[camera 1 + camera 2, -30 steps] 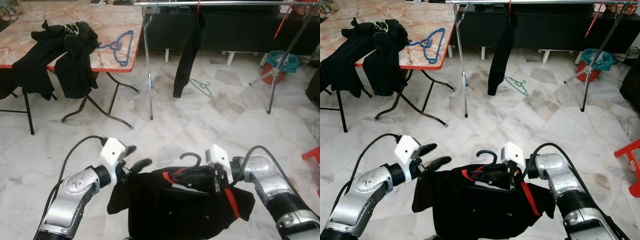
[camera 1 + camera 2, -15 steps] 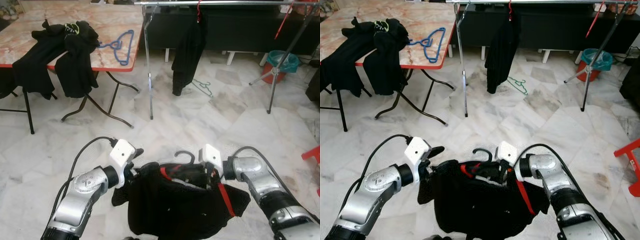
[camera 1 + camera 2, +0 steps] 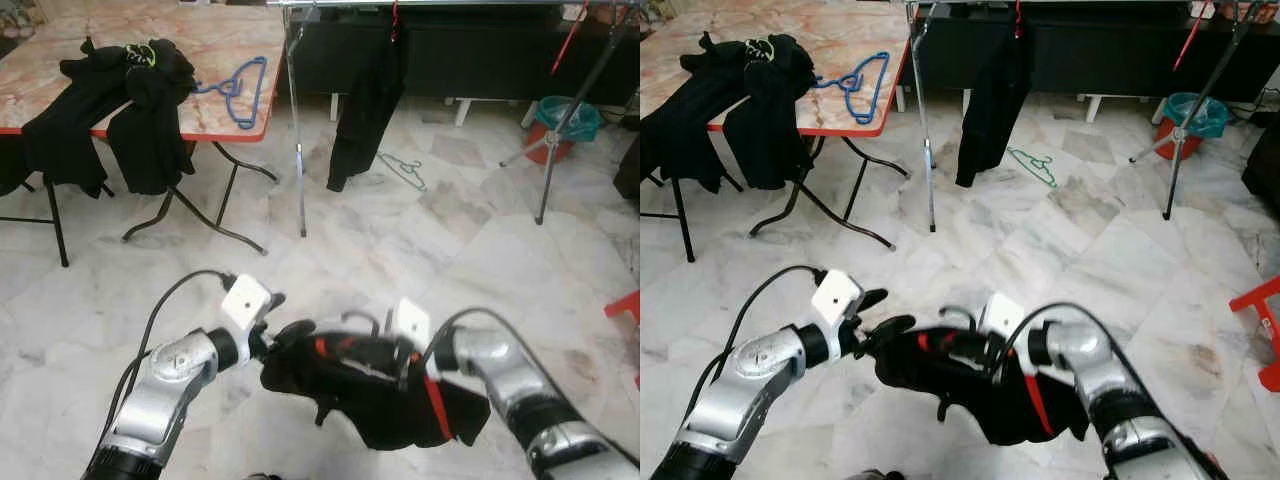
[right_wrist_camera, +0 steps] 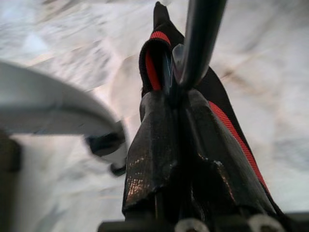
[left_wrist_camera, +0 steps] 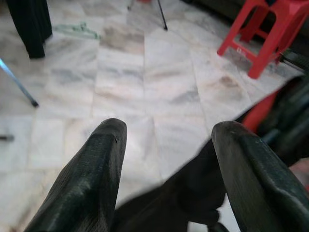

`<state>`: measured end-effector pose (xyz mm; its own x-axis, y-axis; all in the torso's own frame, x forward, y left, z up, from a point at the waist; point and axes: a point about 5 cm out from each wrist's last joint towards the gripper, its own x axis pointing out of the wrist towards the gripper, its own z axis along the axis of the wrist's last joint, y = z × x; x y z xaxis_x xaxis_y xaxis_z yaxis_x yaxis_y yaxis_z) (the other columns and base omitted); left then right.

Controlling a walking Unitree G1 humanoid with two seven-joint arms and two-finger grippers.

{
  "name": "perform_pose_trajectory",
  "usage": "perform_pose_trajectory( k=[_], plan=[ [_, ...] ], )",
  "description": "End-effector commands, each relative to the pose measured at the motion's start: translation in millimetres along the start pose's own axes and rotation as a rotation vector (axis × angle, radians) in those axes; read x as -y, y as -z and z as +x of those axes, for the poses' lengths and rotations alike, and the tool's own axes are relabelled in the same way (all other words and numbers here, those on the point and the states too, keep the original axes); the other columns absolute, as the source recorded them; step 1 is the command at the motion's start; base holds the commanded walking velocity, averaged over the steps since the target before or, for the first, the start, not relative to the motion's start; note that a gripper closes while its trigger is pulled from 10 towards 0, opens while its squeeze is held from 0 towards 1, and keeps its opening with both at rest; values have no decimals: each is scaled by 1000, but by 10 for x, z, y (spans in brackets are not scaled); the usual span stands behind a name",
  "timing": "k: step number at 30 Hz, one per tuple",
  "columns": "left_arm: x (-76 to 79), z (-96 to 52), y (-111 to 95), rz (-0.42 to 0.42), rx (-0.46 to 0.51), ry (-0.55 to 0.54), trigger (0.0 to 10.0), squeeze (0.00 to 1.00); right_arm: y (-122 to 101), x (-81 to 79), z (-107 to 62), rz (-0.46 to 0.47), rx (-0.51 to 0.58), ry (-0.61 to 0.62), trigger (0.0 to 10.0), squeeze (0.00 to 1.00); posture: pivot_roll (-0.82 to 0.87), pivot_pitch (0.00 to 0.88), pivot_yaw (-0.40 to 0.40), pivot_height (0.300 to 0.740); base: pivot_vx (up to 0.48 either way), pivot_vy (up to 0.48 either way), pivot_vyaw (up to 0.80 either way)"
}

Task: Hang hanger

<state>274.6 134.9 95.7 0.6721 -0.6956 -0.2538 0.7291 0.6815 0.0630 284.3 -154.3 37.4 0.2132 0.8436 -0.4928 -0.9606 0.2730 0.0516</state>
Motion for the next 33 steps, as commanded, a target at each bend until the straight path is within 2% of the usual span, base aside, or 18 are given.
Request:
perform_pose_trajectory(
  k=[1,4,9,15,17,20,26,29,30,33],
  plan=[
    [42,2,19,17,-16,24,10000,0,-6,-33,24,-8,3,-39,10000,0,78,94,2,740,0,0,0],
    [50,4,59,14,-31,23,10000,0,39,-87,56,-10,-16,-68,10000,0,83,93,-2,740,0,0,0],
    [27,-45,296,-24,-94,0,10000,0,21,-88,88,9,11,-66,10000,0,80,83,5,740,0,0,0],
    [64,-142,535,-54,-189,42,10000,0,16,-84,81,12,16,-71,10000,0,83,78,10,740,0,0,0],
    [64,-151,552,-69,-186,41,10000,0,10,-82,82,12,18,-72,10000,0,81,79,9,740,0,0,0],
    [54,-171,584,-48,-203,37,10000,0,15,-102,101,11,12,-94,10000,0,81,78,5,740,0,0,0],
    [69,-185,488,-48,-150,72,10000,0,8,-111,118,23,12,-116,10000,0,93,82,0,740,0,0,0],
    [86,-214,459,-15,-148,105,10000,0,1,-100,121,16,2,-116,10000,0,93,82,0,740,0,0,0],
    [99,-258,459,16,-172,149,10000,0,-17,-87,115,7,-1,-120,10000,0,92,82,-1,740,0,0,0],
    [94,-307,480,45,-207,186,10000,0,-25,-78,109,0,-5,-121,10000,0,92,82,-2,740,0,0,0]
  ],
)
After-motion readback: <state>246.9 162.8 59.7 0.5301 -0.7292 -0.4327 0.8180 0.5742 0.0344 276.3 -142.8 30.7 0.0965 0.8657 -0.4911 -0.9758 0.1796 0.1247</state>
